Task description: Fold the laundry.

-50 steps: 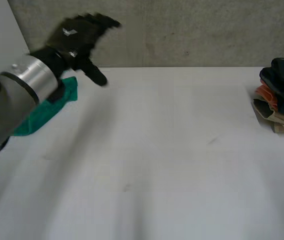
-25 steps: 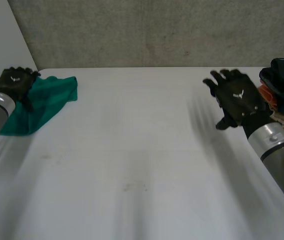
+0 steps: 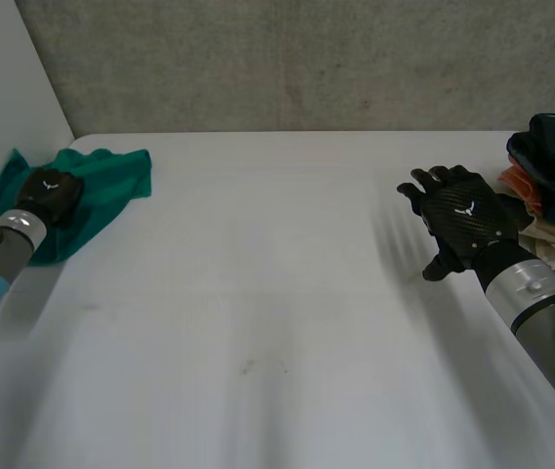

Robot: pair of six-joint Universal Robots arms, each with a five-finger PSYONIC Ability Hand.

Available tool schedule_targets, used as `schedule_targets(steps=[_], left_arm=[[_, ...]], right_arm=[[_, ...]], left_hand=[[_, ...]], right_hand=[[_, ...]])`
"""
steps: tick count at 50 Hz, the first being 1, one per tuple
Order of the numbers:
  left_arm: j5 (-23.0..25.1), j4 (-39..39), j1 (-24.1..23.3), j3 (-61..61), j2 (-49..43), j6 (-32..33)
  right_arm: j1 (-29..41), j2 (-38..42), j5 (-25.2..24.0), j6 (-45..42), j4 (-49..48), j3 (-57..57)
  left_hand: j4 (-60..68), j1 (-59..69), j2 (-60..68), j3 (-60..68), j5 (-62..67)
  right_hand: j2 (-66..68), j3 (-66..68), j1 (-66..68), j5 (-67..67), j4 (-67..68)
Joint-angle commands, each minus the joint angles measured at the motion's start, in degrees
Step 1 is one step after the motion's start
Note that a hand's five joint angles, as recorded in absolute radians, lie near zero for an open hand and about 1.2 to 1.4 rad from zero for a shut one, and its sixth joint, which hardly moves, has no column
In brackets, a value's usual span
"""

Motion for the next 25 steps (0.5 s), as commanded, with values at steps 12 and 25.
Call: schedule_targets(steps=[12,25], left_arm=[[0.56,-8.68,0.13,-10.73,11.53,-0.27],[0.13,-10.09,0.30,-9.86,9.17,0.26]], right_arm=[[-1.14,0.00,-0.13,-0.14,0.33,0.20],[-1.23,0.09,-0.21,-0.31,0.33,0.20]], left_hand=[[-44.27,-43.39,-44.14,-43.69,-43.01],[-40.57,-39.69,-40.45,-40.00,-39.32]], right_hand=[[-2.72,-2.19,-1.61,-3.37,-3.70],[-2.72,-2.19,-1.61,-3.37,-3.70]])
